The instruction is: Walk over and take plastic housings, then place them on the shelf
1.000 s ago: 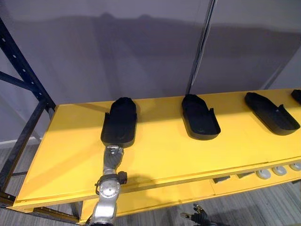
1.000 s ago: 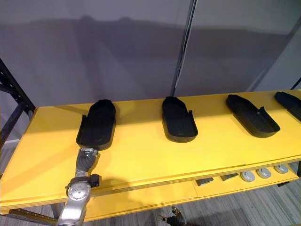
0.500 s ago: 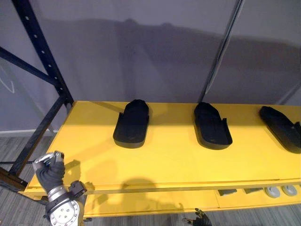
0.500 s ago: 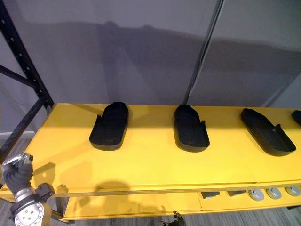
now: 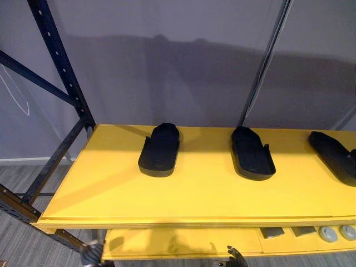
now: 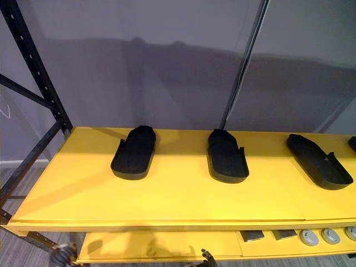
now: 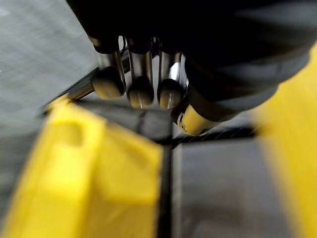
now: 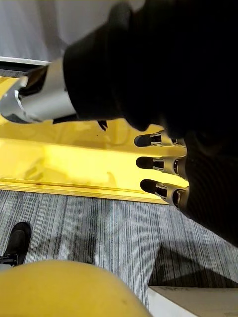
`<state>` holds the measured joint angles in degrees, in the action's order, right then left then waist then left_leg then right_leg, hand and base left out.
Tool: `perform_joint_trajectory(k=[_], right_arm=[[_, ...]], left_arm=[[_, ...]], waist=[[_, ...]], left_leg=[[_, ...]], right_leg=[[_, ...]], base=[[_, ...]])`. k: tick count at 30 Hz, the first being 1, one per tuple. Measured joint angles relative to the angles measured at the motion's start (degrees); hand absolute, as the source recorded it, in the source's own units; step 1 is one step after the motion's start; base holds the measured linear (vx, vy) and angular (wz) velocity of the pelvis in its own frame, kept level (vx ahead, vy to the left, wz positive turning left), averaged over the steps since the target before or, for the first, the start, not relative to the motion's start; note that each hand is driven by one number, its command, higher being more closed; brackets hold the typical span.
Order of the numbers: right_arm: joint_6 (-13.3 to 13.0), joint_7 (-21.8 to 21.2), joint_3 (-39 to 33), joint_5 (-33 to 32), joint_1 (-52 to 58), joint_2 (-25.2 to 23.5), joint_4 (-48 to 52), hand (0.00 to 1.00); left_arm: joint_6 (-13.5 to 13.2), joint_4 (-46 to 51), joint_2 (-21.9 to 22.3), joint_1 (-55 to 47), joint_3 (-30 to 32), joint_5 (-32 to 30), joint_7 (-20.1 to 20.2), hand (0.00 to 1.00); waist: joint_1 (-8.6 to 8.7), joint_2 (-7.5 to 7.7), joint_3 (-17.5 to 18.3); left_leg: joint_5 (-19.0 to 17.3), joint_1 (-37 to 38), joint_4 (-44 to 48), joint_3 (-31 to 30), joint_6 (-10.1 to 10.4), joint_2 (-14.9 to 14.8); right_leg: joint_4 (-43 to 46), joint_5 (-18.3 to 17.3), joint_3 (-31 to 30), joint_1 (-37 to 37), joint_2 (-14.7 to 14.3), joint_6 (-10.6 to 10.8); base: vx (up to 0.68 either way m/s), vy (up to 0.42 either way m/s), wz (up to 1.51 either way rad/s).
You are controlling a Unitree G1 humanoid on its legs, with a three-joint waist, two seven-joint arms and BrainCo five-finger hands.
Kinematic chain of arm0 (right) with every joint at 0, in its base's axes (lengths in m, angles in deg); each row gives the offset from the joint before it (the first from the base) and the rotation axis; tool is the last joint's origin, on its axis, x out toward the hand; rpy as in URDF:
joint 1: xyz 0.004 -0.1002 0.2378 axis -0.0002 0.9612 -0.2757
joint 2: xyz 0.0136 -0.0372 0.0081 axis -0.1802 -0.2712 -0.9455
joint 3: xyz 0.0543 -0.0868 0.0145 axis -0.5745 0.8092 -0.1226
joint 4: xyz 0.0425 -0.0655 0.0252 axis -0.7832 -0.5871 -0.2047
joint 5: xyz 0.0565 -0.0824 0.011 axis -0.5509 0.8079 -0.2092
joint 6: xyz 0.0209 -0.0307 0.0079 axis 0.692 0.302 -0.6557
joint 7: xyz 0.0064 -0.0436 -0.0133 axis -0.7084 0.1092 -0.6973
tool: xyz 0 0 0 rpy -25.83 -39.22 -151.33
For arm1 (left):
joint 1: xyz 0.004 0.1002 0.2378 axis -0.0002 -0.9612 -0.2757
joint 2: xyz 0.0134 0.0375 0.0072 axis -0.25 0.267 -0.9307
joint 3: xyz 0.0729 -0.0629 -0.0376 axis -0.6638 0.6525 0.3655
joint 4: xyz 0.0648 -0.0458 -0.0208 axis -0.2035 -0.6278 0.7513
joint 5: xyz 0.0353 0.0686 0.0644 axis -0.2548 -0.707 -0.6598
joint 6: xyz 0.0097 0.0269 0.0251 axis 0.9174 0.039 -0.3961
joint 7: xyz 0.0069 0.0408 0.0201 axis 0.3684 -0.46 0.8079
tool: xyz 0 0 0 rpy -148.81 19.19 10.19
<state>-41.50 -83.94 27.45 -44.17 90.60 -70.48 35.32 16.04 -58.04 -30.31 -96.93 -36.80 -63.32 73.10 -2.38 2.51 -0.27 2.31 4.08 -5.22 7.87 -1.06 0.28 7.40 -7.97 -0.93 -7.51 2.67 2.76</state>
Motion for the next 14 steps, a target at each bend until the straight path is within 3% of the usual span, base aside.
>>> perform_joint_trajectory(k=[3,14], right_arm=[[-0.04,0.03,-0.24,-0.59,-0.04,-0.11,-0.01,0.00],[-0.02,1.12,-4.73,-1.47,-2.77,-0.34,-3.11,0.00]], left_arm=[[-0.12,-5.88,0.10,2.49,-1.55,-0.84,0.27,0.00],[-1.22,-14.75,0.18,7.29,-4.18,-2.08,-0.11,0.00]], waist=[[0.05,0.44,-0.42],[0.10,0.54,-2.95]], left_leg=[[0.25,-0.19,-0.02,0.09,-0.05,1.44],[0.75,0.27,-0.04,-0.15,-0.14,2.75]], right_leg=[[0.03,-2.63,0.10,0.19,1.37,-0.52],[-1.12,-3.29,0.24,-0.51,2.30,-0.02]], base=[[-0.04,-0.007,-0.01],[-0.01,-0.003,0.01]])
